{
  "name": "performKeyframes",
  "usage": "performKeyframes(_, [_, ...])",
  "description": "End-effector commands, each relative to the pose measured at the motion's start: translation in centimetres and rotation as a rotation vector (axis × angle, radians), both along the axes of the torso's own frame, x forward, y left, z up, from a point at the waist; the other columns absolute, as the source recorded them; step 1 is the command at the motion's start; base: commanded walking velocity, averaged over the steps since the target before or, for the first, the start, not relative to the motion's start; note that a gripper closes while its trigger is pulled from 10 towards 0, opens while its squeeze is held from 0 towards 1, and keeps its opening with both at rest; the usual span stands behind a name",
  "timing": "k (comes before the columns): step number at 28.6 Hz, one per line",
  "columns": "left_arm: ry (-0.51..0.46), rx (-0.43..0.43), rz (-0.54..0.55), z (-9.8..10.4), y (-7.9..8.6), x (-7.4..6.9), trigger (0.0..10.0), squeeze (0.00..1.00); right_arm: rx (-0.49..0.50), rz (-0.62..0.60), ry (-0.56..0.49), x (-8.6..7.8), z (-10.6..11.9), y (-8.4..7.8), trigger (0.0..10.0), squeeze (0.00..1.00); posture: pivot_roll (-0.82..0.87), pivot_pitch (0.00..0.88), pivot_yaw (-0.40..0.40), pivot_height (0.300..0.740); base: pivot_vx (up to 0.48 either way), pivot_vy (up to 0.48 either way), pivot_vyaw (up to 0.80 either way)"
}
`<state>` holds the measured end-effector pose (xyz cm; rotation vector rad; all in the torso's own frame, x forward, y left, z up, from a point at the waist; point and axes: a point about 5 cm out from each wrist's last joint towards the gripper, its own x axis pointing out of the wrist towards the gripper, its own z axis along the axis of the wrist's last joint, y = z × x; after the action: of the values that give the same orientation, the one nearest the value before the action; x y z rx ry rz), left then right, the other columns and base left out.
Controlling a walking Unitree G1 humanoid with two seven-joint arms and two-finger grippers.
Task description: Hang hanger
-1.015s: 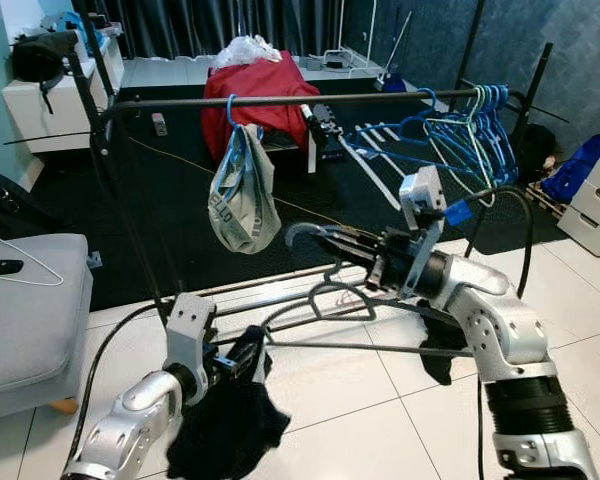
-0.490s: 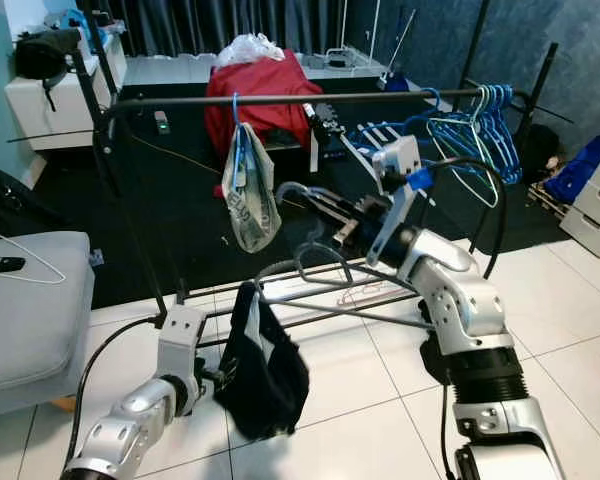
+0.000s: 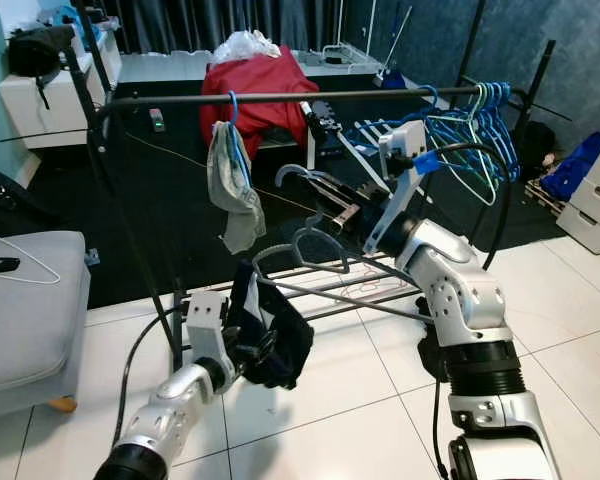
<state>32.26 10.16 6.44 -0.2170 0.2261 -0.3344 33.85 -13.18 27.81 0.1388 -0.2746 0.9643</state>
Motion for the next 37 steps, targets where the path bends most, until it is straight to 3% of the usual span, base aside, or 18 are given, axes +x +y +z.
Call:
performKeyframes(1, [0.003, 0.015, 0.012, -0.3, 0.1, 0.0, 10.0, 0.00, 0.033, 0.029, -0.062, -0.6, 1.6, -0.1, 10.0, 0.00, -0.15, 0.090, -0.055, 0.740, 0.000, 0.000, 0.00])
performKeyframes(4, [-0.011, 0.053, 0.042, -0.3, 0.6, 0.2, 10.0, 0.00, 0.030, 0.041, -0.059, -0.9, 1.5, -0.1, 10.0, 0.00, -0.15, 0.092, -0.055, 0.740, 0.000, 0.000, 0.00])
performKeyframes(6, [-0.029, 0.133, 0.102, -0.4, 2.2, 0.4, 10.0, 0.00, 0.029, 0.089, -0.054, -1.3, 1.5, 0.0, 10.0, 0.00, -0.15, 0.100, -0.056, 0.740, 0.000, 0.000, 0.00])
performKeyframes(7, [-0.029, 0.133, 0.102, -0.4, 2.2, 0.4, 10.0, 0.00, 0.029, 0.089, -0.054, -1.3, 1.5, 0.0, 10.0, 0.00, -0.15, 0.100, -0.056, 0.740, 0.000, 0.000, 0.00])
performKeyframes(9, [-0.054, 0.188, 0.155, -0.5, 3.8, 0.6, 10.0, 0.00, 0.022, 0.147, -0.051, -1.9, 1.5, 0.0, 10.0, 0.00, -0.15, 0.102, -0.058, 0.740, 0.000, 0.000, 0.00])
performKeyframes(15, [-0.085, 0.235, 0.189, -0.4, 5.9, 0.7, 10.0, 0.00, 0.006, 0.182, -0.050, -2.3, 1.5, -0.2, 10.0, 0.00, -0.15, 0.104, -0.055, 0.740, 0.000, 0.000, 0.00])
performKeyframes(18, [-0.139, 0.277, 0.238, 0.4, 9.7, 0.1, 10.0, 0.00, -0.008, 0.198, -0.054, -2.5, 1.7, -0.6, 10.0, 0.00, -0.14, 0.103, -0.053, 0.740, 0.000, 0.000, 0.00])
performKeyframes(20, [-0.152, 0.285, 0.239, 0.6, 10.4, -0.1, 10.0, 0.00, -0.009, 0.204, -0.054, -2.6, 1.7, -0.7, 10.0, 0.00, -0.14, 0.103, -0.053, 0.740, 0.000, 0.000, 0.00])
performKeyframes(25, [-0.173, 0.274, 0.205, 0.8, 10.6, -0.4, 10.0, 0.00, -0.011, 0.221, -0.054, -2.7, 1.7, -0.6, 10.0, 0.00, -0.14, 0.101, -0.056, 0.740, 0.000, 0.000, 0.00])
performKeyframes(26, [-0.190, 0.251, 0.101, 0.8, 10.1, -1.1, 10.0, 0.00, -0.013, 0.235, -0.052, -2.8, 1.7, -0.5, 10.0, 0.00, -0.13, 0.096, -0.062, 0.740, 0.000, 0.000, 0.00])
performKeyframes(27, [-0.190, 0.251, 0.101, 0.8, 10.1, -1.1, 10.0, 0.00, -0.013, 0.235, -0.052, -2.8, 1.7, -0.5, 10.0, 0.00, -0.13, 0.096, -0.062, 0.740, 0.000, 0.000, 0.00])
performKeyframes(30, [-0.200, 0.182, -0.122, -0.3, 8.0, -2.3, 10.0, 0.00, -0.017, 0.271, -0.044, -3.1, 1.5, -0.6, 10.0, 0.00, -0.14, 0.088, -0.068, 0.740, 0.000, 0.000, 0.00])
performKeyframes(32, [-0.200, 0.182, -0.122, -0.3, 8.0, -2.3, 10.0, 0.00, -0.017, 0.271, -0.044, -3.1, 1.5, -0.6, 10.0, 0.00, -0.14, 0.088, -0.068, 0.740, 0.000, 0.000, 0.00])
performKeyframes(33, [-0.197, 0.143, -0.177, -0.6, 6.9, -2.4, 10.0, 0.00, -0.018, 0.280, -0.042, -3.2, 1.5, -0.8, 10.0, 0.00, -0.14, 0.088, -0.068, 0.740, 0.000, 0.000, 0.00])
performKeyframes(36, [-0.191, 0.112, -0.227, -0.8, 5.8, -2.4, 10.0, 0.00, -0.018, 0.287, -0.041, -3.3, 1.6, -0.9, 10.0, 0.00, -0.14, 0.081, -0.067, 0.740, 0.000, 0.000, 0.00])
performKeyframes(37, [-0.180, 0.092, -0.270, -1.0, 4.6, -2.3, 10.0, 0.00, -0.019, 0.295, -0.039, -3.4, 1.6, -1.0, 10.0, 0.00, -0.15, 0.078, -0.063, 0.740, 0.000, 0.000, 0.00])
